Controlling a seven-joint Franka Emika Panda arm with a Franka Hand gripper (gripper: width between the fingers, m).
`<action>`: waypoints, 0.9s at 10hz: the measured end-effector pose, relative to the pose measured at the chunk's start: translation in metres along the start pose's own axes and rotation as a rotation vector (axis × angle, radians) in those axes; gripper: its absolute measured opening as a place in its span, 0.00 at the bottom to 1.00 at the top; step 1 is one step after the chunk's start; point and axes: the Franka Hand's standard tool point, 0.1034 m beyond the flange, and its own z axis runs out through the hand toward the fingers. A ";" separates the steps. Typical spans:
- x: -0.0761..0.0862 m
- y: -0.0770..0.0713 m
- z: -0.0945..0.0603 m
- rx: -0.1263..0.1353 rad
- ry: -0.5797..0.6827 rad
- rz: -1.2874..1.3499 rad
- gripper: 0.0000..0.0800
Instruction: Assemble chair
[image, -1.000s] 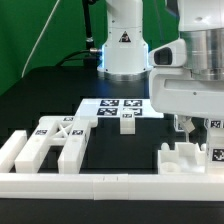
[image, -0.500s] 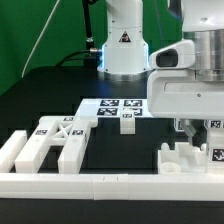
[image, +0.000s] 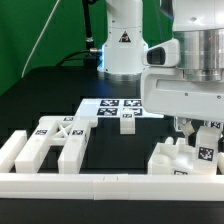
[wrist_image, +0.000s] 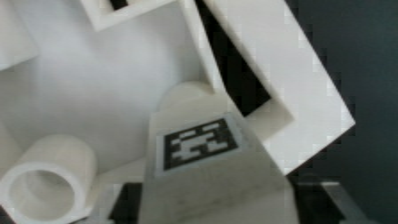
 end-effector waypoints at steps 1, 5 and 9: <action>0.000 0.000 0.000 0.000 0.000 -0.003 0.42; 0.001 -0.001 -0.001 0.005 0.005 -0.005 0.43; -0.001 -0.008 -0.044 0.038 0.013 -0.079 0.80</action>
Offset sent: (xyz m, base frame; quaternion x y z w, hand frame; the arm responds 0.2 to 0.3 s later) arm 0.0000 0.0000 0.0000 0.0000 0.0000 0.0000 1.0000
